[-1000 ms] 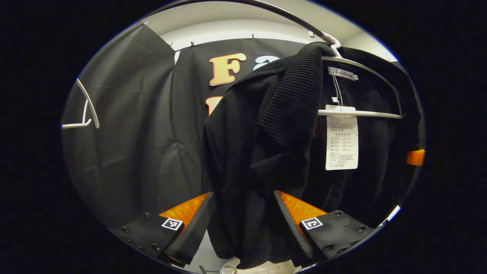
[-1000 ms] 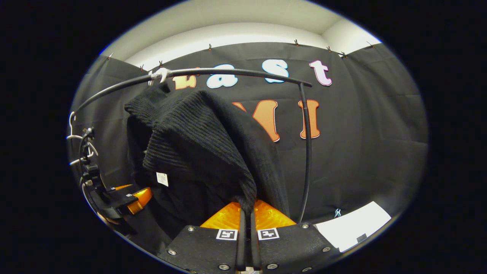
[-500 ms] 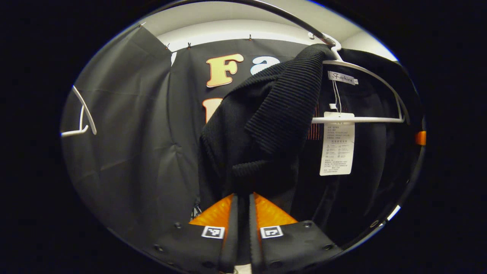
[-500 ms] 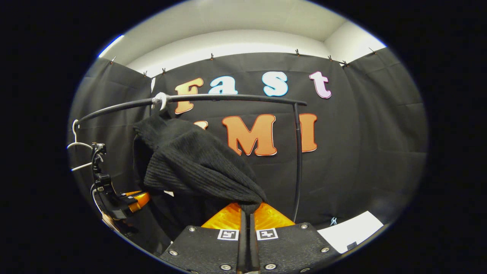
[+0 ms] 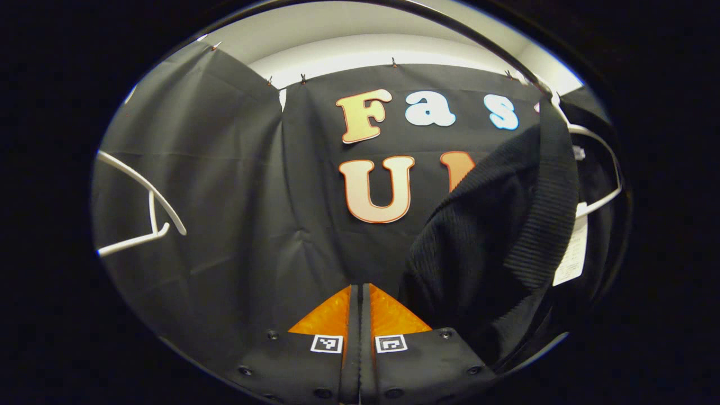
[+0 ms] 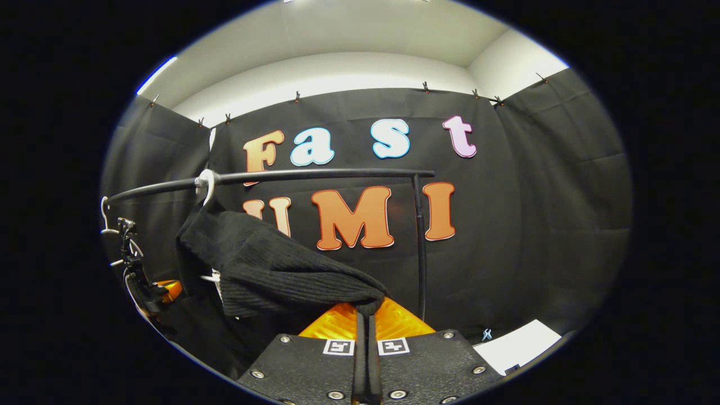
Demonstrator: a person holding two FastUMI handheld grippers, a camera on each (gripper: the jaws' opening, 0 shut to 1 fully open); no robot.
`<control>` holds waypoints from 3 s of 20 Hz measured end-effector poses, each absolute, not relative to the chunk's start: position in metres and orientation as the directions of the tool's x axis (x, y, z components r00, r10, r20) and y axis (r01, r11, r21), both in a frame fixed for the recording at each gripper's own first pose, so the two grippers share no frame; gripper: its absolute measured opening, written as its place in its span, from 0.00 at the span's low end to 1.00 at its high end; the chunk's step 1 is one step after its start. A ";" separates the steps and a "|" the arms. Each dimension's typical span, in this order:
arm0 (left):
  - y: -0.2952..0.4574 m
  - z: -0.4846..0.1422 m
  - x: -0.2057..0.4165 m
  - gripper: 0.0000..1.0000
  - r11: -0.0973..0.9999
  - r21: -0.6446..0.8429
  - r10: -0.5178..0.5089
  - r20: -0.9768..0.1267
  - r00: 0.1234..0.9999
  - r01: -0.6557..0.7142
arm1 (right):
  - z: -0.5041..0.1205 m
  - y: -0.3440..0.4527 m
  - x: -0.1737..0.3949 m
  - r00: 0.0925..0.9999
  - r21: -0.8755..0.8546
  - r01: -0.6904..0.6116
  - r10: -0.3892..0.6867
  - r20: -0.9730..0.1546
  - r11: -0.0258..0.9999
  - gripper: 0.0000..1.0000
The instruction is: Grasp the clothes on the hanger with both hands and then place them into the laundry hamper below.
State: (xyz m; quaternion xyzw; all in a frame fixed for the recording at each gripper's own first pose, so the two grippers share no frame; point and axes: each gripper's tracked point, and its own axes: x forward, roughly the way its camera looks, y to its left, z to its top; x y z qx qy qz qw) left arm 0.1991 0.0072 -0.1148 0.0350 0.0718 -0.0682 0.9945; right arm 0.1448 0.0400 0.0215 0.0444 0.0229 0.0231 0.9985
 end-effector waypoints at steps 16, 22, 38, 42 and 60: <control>-0.096 -0.168 0.163 1.00 0.896 -0.141 -0.441 -0.192 0.877 0.420 | 0.040 0.035 0.130 0.998 0.086 -0.060 0.061 -0.017 0.994 0.01; -0.104 -0.177 0.185 0.69 0.908 -0.094 -0.419 -0.220 0.881 0.409 | 0.043 0.032 0.135 0.997 0.037 -0.073 0.074 -0.010 0.997 0.00; 0.017 -0.082 0.206 0.07 0.980 -0.040 -0.199 -0.142 0.970 0.196 | 0.075 0.023 0.229 0.975 0.061 -0.221 0.222 -0.005 0.973 0.00; 0.058 -0.060 0.221 0.07 0.993 -0.049 -0.111 -0.103 0.988 0.106 | 0.033 0.052 0.255 0.926 0.150 -0.362 0.373 -0.054 0.920 0.05; 0.095 -0.148 0.203 0.07 0.997 -0.019 -0.083 -0.297 0.951 0.081 | -0.188 0.131 0.284 0.816 0.447 -0.363 0.511 -0.271 0.817 0.00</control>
